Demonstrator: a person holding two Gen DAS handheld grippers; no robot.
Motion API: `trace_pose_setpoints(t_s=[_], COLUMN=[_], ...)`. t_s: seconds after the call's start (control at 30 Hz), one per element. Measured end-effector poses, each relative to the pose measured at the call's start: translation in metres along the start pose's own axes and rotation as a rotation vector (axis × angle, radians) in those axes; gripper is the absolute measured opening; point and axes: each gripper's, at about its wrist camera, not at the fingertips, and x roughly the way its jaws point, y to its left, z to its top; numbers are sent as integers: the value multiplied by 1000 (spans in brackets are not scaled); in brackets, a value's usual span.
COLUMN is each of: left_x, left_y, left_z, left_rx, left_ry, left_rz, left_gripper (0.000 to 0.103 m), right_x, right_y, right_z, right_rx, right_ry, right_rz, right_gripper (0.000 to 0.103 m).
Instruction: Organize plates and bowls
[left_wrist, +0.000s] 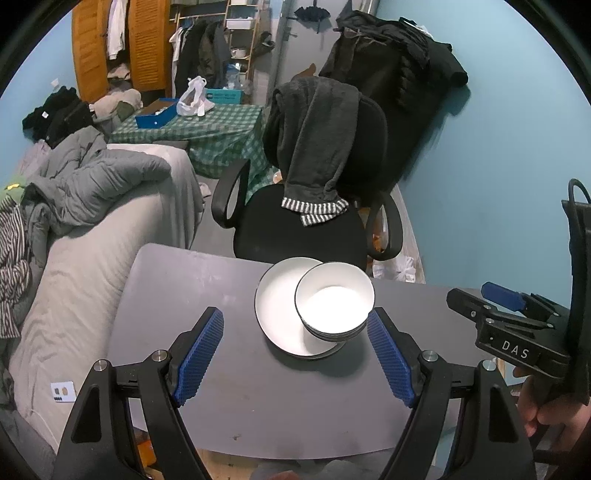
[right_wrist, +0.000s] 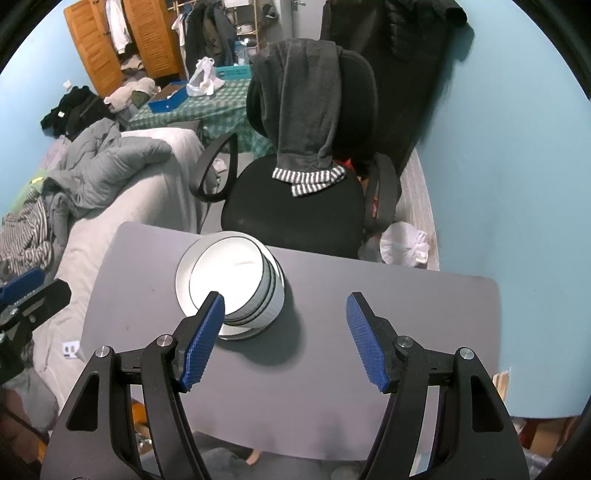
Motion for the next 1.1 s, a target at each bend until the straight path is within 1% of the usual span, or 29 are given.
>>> trace_pose_setpoints(t_s=[0.67, 1.1], left_x=[-3, 0], left_y=[3, 10], left_z=[3, 8], left_rx=[5, 0], left_ry=[-2, 14], left_rz=[-11, -13], left_gripper=[81, 81], right_x=[-5, -5], right_y=[11, 15], right_z=[4, 3], right_rx=[-8, -15], right_ry=[-11, -6], right_rz=[16, 19], right_gripper=[67, 67])
